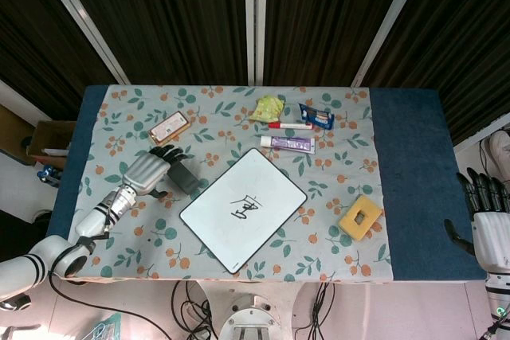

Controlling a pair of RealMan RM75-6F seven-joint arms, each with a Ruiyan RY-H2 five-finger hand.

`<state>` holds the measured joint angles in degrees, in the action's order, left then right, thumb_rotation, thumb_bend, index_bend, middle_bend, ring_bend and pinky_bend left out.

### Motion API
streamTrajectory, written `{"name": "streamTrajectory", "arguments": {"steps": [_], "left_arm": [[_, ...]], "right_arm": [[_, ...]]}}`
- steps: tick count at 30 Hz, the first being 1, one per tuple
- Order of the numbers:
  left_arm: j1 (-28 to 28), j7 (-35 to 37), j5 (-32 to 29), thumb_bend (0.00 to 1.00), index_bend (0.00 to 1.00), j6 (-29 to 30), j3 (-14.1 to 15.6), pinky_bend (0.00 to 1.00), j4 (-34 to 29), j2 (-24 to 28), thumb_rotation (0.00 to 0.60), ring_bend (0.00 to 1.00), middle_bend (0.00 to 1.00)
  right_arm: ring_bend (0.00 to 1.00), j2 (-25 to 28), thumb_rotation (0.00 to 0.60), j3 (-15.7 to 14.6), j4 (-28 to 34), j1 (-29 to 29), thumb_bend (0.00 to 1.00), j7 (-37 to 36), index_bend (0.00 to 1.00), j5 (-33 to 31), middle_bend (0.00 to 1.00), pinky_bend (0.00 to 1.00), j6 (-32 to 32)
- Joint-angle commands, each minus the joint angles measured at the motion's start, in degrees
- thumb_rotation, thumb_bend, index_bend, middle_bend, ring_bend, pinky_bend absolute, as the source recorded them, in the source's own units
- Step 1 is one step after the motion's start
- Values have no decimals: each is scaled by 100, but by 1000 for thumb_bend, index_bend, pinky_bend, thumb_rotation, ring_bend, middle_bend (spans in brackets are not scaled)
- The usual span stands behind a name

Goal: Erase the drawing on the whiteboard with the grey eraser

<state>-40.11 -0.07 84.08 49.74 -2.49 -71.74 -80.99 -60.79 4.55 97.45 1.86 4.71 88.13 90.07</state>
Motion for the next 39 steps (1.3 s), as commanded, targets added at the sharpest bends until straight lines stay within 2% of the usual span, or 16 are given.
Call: {"name": "streamTrajectory", "arguments": {"steps": [1, 24, 35, 39], "left_arm": [[-2, -6, -4, 147, 145, 16, 5, 188, -6, -3, 600, 68, 110], [-145, 2, 94, 149, 150, 53, 59, 188, -16, -62, 600, 68, 113], [-422, -257, 71, 180, 191, -302, 58, 202, 10, -118, 600, 69, 126], [-574, -315, 15, 194, 231, -543, 47, 222, 78, -168, 600, 112, 162]], "right_arm": [[0, -6, 600, 3, -12, 5, 224, -10, 0, -1, 0, 0, -7], [0, -60, 600, 45, -114, 22, 223, -77, 0, -6, 0, 0, 20], [0, -113, 600, 54, -190, 27, 228, -124, 0, -58, 0, 0, -8], [0, -127, 600, 68, -203, 21, 230, -127, 0, -74, 0, 0, 11]]}}
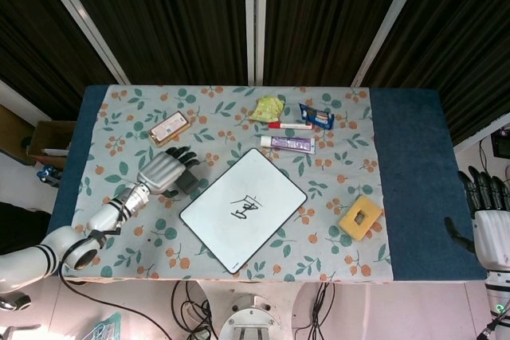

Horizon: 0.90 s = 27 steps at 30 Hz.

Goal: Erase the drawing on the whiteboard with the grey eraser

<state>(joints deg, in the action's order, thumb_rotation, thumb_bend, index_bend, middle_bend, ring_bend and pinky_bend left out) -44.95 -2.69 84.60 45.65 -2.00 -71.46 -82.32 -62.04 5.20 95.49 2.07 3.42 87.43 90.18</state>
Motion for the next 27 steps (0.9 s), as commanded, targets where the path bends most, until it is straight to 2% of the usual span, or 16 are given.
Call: {"name": "streamTrajectory", "arguments": {"steps": [1, 6, 12, 20, 27], "left_arm": [[-122, -87, -45, 196, 240, -195, 8, 222, 70, -40, 600, 115, 168], [-183, -134, -154, 219, 292, -347, 18, 225, 127, -42, 600, 139, 212], [-161, 83, -76, 244, 344, -247, 67, 244, 212, -49, 600, 192, 267], [-146, 432, 35, 313, 418, -142, 126, 332, 343, -124, 600, 255, 351], [-60, 666, 116, 326, 500, 168, 113, 394, 553, -265, 600, 328, 411]], "right_arm": [[0, -1, 600, 2, -13, -2, 231, 4, 0, -6, 0, 0, 1], [0, 3, 600, 8, -46, -10, 232, 8, 0, -63, 0, 0, -20], [0, -12, 600, 26, -61, -16, 236, 17, 0, -112, 0, 0, -22], [0, -56, 600, 14, -38, 3, 246, 90, 0, -125, 0, 0, -74], [0, -63, 600, 9, -20, 5, 249, 125, 0, -149, 0, 0, -101]]}}
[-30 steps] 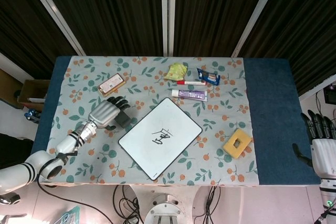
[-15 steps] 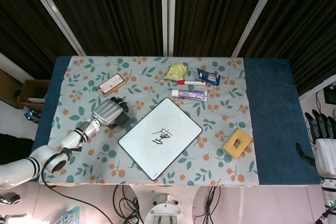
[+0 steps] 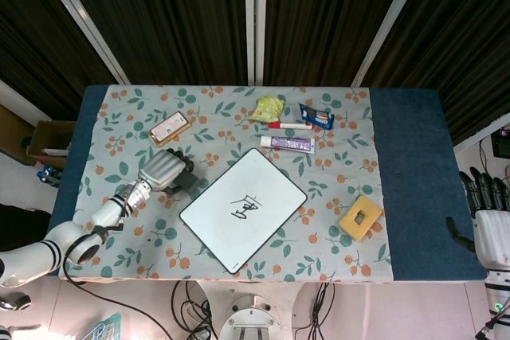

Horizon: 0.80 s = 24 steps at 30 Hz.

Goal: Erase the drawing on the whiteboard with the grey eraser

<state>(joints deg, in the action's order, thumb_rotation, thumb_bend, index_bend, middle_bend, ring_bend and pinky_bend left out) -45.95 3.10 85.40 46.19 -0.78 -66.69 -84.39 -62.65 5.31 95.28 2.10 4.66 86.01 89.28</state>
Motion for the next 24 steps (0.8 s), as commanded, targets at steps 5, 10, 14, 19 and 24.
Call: {"name": "streamTrajectory", "arguments": {"steps": [5, 10, 14, 19, 24], "left_arm": [[75, 299, 91, 327, 531, 321, -50, 424, 85, -45, 600, 367, 437], [92, 284, 236, 338, 557, 644, -111, 449, -328, 156, 600, 392, 463], [104, -330, 328, 350, 567, 738, -62, 467, -1051, 363, 600, 402, 473], [137, -1026, 490, 353, 578, 714, 130, 476, -1945, 509, 600, 408, 483], [198, -1373, 748, 357, 579, 778, 330, 476, -2305, 333, 600, 409, 483]], "right_arm": [[0, -1, 600, -2, 5, 11, 251, 4, 0, -6, 0, 0, -27], [0, -10, 600, 10, -16, 24, 254, -20, 0, -4, 0, 0, -31], [0, -31, 600, 13, -57, 50, 255, -68, 0, -19, 0, 0, -81], [0, 22, 600, 47, -57, 64, 256, -119, 0, -65, 0, 0, -101], [0, 100, 600, 74, -31, 52, 255, -164, 0, -62, 0, 0, -53]]}}
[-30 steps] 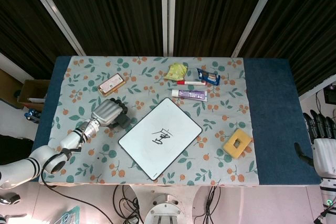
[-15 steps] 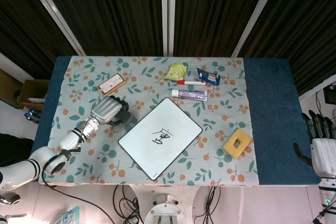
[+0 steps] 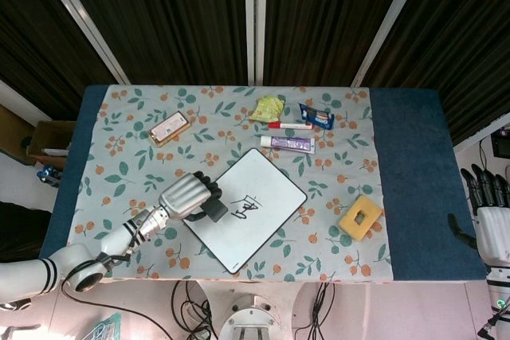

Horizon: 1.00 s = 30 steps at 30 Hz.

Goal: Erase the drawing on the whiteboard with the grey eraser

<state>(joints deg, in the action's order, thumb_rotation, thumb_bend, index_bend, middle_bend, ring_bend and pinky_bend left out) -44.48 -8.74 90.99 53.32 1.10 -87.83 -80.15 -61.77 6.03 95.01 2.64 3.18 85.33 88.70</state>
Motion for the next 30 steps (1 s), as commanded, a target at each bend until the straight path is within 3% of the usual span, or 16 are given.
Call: {"name": "streamTrajectory", "arguments": {"steps": [1, 9, 19, 30], "left_arm": [[61, -207, 238, 357, 580, 96, 159, 476, -185, -159, 600, 410, 484], [22, -378, 242, 358, 588, -17, 136, 476, 197, -733, 600, 416, 493], [-94, -402, -61, 361, 588, -266, -45, 476, 442, -1001, 600, 416, 492], [-340, -249, -491, 363, 591, -469, -467, 474, 1274, -1660, 600, 416, 493]], "right_arm": [[0, 15, 600, -2, -20, -3, 255, -29, 0, 11, 0, 0, 4], [0, -5, 600, -18, -114, -24, 254, -116, 0, -20, 0, 0, 0], [0, -47, 600, -27, -183, -7, 254, -163, 0, -40, 0, 0, -53], [0, 17, 600, -38, -46, -42, 254, -87, 0, 27, 0, 0, 43]]}}
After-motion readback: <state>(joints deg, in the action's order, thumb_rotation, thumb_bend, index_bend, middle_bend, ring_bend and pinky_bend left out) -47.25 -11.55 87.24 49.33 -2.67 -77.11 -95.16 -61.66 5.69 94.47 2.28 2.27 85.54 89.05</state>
